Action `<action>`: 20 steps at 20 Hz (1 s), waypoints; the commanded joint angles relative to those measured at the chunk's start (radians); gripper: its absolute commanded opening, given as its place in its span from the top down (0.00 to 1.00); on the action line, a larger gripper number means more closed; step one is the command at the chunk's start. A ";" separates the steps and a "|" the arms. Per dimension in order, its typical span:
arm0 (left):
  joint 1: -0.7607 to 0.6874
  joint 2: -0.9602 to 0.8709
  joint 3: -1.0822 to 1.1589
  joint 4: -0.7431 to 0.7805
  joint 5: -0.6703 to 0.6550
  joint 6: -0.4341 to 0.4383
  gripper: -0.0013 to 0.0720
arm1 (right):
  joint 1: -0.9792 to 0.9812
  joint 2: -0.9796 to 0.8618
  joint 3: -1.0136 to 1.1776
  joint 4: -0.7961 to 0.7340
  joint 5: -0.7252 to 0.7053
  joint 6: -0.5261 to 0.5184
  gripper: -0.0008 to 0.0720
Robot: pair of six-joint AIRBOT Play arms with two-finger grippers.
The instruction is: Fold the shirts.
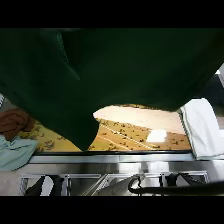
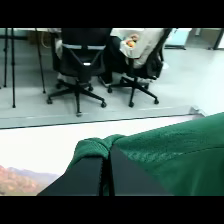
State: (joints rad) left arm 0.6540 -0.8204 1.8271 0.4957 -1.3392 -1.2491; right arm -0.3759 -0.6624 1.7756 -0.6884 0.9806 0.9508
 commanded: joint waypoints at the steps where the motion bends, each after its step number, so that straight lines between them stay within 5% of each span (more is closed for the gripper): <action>1: -0.049 -0.060 -0.061 0.002 -0.033 0.022 0.96 | 0.004 -0.099 -0.034 0.051 0.121 0.028 0.96; 4: -0.308 -0.217 -0.212 0.141 0.000 0.071 0.96 | 0.066 -0.265 -0.162 0.143 0.173 -0.037 0.96; 7: -0.472 -0.422 -0.324 0.336 0.177 0.058 0.96 | 0.128 -0.462 -0.265 0.101 0.110 -0.073 0.96; 11: -0.494 -0.746 -0.270 0.340 0.325 0.058 0.96 | 0.140 -0.736 -0.271 0.096 -0.032 -0.074 0.96; 16: -0.495 -0.998 -0.043 0.317 0.301 0.055 0.96 | 0.139 -0.867 -0.271 0.146 -0.109 -0.118 0.96; 20: -0.496 -1.073 -0.008 0.424 0.248 0.054 0.96 | 0.141 -0.872 -0.275 0.046 -0.097 -0.121 0.96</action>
State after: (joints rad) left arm 0.1608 -1.8225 1.7824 0.8406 -1.0615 -1.1938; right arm -0.2367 -1.5124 1.5047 -0.5831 0.8928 0.8375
